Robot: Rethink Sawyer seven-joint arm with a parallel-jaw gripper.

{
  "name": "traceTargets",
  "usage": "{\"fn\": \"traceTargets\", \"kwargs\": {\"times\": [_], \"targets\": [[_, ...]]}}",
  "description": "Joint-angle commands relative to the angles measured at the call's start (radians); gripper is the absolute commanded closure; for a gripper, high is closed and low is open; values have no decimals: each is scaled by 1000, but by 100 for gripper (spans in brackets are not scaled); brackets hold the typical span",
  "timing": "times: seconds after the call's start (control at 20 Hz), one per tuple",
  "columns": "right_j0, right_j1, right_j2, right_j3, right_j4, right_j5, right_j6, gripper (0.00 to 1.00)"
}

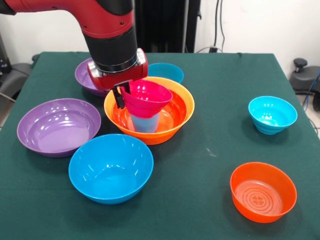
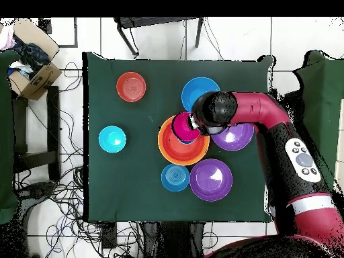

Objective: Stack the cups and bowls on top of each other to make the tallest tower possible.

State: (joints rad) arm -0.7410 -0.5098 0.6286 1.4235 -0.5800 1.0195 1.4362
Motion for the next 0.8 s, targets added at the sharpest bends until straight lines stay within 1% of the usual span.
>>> {"fn": "traceTargets", "kwargs": {"times": [0.05,0.45,0.65,0.8], "targets": [[1,50,31,39,-89,-54,-258,100],[7,48,25,33,-78,0,-257,100],[6,50,30,36,-68,41,-284,100],[5,52,30,34,-65,49,-286,100]]}}
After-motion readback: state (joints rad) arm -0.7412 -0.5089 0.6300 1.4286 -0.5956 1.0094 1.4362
